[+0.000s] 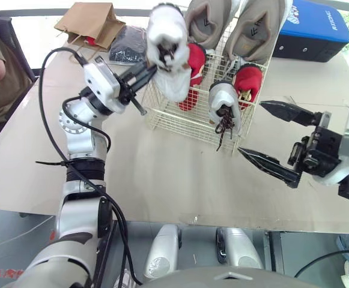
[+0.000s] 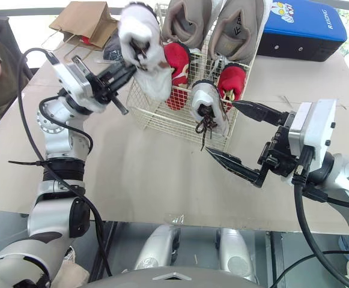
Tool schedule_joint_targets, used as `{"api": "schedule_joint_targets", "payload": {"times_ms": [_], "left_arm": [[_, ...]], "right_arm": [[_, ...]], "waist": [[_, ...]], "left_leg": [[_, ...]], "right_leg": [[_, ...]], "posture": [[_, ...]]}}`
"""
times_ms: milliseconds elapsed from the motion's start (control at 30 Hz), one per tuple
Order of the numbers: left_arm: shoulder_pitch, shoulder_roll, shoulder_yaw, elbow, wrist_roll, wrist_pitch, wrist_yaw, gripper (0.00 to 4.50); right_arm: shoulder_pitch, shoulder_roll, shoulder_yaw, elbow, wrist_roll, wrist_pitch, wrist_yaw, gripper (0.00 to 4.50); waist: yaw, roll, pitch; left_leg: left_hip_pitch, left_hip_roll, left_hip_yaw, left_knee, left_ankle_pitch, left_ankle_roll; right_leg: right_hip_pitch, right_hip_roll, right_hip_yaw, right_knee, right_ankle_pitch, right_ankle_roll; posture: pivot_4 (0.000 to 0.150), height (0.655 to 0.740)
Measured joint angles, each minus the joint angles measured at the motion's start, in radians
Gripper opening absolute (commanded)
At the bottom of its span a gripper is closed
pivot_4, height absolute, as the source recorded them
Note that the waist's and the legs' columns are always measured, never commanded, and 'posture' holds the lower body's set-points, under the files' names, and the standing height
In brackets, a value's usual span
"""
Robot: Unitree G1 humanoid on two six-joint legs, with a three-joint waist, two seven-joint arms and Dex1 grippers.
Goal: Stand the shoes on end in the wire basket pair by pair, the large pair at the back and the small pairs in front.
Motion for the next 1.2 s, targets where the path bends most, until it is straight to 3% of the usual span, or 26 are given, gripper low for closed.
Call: {"api": "schedule_joint_targets", "payload": {"times_ms": [200, 467, 533, 600, 733, 867, 967, 1100, 1200], "left_arm": [[-0.001, -0.014, -0.015, 0.092, 0.003, -0.115, -0.033, 0.05], [0.033, 0.038, -0.060, 0.168, 0.101, -0.177, 0.017, 0.05], [0.051, 0.054, -0.059, 0.156, 0.093, -0.161, 0.022, 0.80], [0.093, 0.074, -0.049, 0.089, 0.042, -0.054, 0.026, 1.55], [0.279, 0.165, -0.045, -0.198, -0.118, 0.341, -0.006, 3.38], [0.494, 0.324, -0.043, -0.536, -0.286, 0.813, 0.045, 3.38], [0.617, 0.401, -0.001, -0.713, -0.407, 1.058, 0.088, 3.38], [0.788, 0.474, 0.076, -0.819, -0.432, 1.170, 0.084, 3.38], [0.829, 0.481, 0.096, -0.819, -0.412, 1.192, 0.099, 3.38]], "right_arm": [[0.062, -0.027, -0.054, -0.015, 0.022, -0.001, -0.023, 4.50], [0.087, -0.061, -0.088, 0.006, 0.031, -0.011, 0.004, 4.50], [0.085, -0.061, -0.086, 0.017, 0.028, -0.014, 0.010, 4.50], [0.087, -0.061, -0.085, 0.024, 0.025, -0.022, 0.023, 4.50], [0.148, -0.061, -0.094, 0.041, 0.008, -0.029, 0.057, 4.50], [0.328, -0.060, -0.178, 0.082, -0.082, -0.048, 0.161, 4.50], [0.436, -0.039, -0.260, 0.112, -0.125, -0.069, 0.224, 4.50], [0.591, 0.001, -0.350, 0.141, -0.203, -0.116, 0.320, 4.50], [0.632, 0.020, -0.367, 0.156, -0.239, -0.140, 0.357, 4.50]], "waist": [[-0.004, 0.000, 0.000], [-0.009, 0.000, 0.000], [-0.011, 0.000, -0.001], [-0.013, 0.000, -0.001], [-0.019, 0.001, -0.001], [-0.003, 0.001, 0.000], [-0.001, 0.002, 0.000], [-0.003, 0.003, -0.001], [-0.003, 0.003, -0.001]], "left_leg": [[0.000, 0.000, -0.002, 0.000, 0.000, 0.000], [0.004, 0.001, -0.002, 0.000, 0.000, 0.000], [0.008, 0.001, 0.000, -0.001, 0.000, 0.000], [0.012, 0.002, 0.003, -0.003, 0.000, 0.000], [0.016, 0.004, 0.004, -0.004, 0.000, 0.000], [0.015, 0.004, 0.003, -0.003, 0.000, 0.000], [0.016, 0.004, 0.004, -0.003, 0.000, 0.000], [0.017, 0.005, 0.006, -0.004, 0.000, 0.000], [0.017, 0.005, 0.006, -0.003, 0.000, 0.000]], "right_leg": [[0.000, 0.000, -0.001, 0.001, 0.000, 0.000], [0.002, 0.001, 0.000, 0.003, 0.000, 0.000], [0.005, 0.001, 0.002, 0.004, 0.000, 0.000], [0.007, 0.002, 0.004, 0.004, 0.000, 0.000], [0.011, 0.002, 0.004, 0.003, 0.000, 0.000], [0.011, 0.002, 0.004, 0.002, -0.001, 0.000], [0.012, 0.002, 0.004, 0.001, -0.001, 0.000], [0.012, 0.003, 0.005, 0.001, -0.003, -0.004], [0.012, 0.002, 0.006, 0.000, -0.004, -0.004]], "posture": [[0.150, 0.7400], [0.150, 0.7400], [0.150, 0.7400], [0.150, 0.7400], [0.150, 0.7400], [0.150, 0.7400], [0.150, 0.7400], [0.150, 0.7400], [0.150, 0.7400]]}}
